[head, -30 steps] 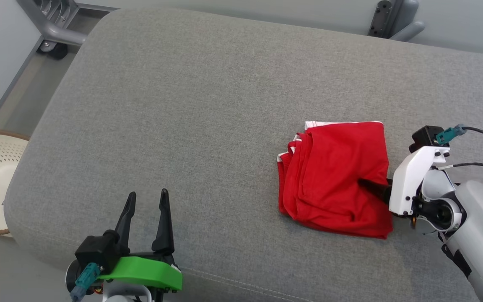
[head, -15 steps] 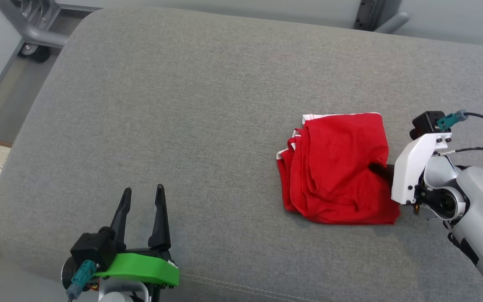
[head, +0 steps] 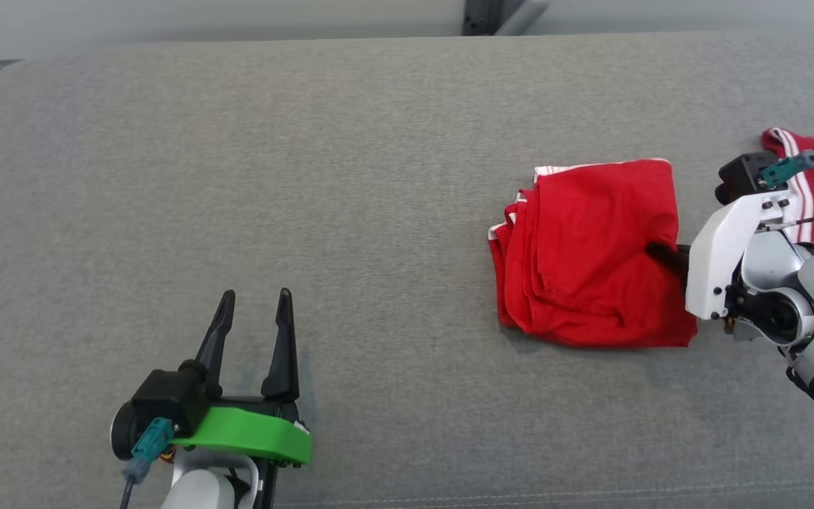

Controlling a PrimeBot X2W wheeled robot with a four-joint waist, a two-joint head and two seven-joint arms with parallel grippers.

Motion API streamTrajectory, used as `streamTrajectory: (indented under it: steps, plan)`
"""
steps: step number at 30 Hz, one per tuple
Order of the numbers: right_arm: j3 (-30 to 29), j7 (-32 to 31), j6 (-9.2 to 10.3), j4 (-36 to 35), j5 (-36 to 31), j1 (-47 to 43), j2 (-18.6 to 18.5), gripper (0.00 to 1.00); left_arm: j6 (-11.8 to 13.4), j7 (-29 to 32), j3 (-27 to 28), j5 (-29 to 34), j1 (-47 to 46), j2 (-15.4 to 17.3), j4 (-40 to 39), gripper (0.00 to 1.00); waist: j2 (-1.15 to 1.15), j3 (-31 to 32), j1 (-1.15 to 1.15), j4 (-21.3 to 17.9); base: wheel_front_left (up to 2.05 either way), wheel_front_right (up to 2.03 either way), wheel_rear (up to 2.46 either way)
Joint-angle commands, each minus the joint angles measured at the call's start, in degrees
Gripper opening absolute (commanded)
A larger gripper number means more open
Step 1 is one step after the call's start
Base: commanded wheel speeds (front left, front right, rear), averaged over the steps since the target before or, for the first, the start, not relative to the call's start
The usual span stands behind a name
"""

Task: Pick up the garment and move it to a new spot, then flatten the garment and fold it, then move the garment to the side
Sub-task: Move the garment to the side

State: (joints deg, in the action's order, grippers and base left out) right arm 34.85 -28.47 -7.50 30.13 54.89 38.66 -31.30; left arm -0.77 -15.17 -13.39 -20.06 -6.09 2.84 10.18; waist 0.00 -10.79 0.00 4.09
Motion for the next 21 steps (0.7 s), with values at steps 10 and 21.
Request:
streamTrajectory:
  steps: [10,21]
  plan:
    - [-0.16,4.57,0.03,0.12,0.29,3.24,-0.6,0.0,-1.91,0.04,-0.81,3.56,-5.47,0.34,1.66,1.0,0.0,-5.44,0.0,-18.22,0.0,0.0,0.0]
    - [0.85,8.83,0.03,1.77,-0.69,5.34,0.14,0.0,-2.6,0.04,-0.79,3.78,-6.44,0.3,3.16,1.0,0.0,-4.96,0.0,-17.85,0.0,0.0,0.0]
